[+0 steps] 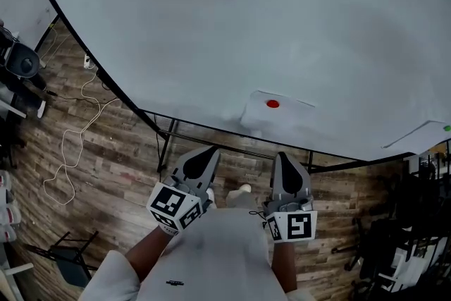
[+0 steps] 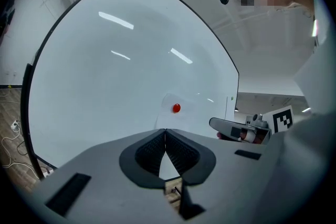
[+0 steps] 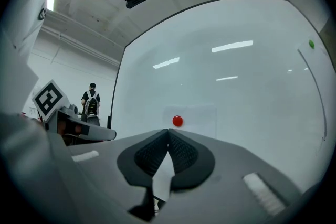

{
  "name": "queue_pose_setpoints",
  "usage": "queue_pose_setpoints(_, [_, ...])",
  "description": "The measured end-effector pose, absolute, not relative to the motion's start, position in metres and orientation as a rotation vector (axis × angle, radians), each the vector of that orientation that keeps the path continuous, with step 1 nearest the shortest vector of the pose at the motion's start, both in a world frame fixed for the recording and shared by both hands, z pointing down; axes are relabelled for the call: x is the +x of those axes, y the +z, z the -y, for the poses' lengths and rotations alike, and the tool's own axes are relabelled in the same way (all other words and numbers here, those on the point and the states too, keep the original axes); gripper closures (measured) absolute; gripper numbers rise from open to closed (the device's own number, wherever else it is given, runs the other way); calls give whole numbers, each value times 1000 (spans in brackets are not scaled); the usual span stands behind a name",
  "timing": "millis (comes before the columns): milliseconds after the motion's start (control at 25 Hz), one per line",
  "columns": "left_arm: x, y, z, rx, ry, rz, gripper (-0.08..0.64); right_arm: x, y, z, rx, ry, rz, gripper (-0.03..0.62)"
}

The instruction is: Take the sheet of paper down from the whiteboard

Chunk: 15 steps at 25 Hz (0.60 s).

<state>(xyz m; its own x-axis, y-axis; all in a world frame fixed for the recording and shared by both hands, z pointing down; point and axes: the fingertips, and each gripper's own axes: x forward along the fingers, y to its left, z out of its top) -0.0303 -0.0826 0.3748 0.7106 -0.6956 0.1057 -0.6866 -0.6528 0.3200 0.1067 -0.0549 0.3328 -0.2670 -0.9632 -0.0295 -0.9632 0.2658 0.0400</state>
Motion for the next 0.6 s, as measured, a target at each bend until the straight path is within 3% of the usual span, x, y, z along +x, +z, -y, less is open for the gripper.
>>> queue_pose_setpoints(440, [-10, 396, 108, 2600, 32, 985, 551, 109, 333, 84, 1905, -84, 2476, 581])
queue_pose_setpoints(600, [4, 410, 121, 2619, 53, 917, 472, 109, 335, 92, 1898, -71, 2479, 581])
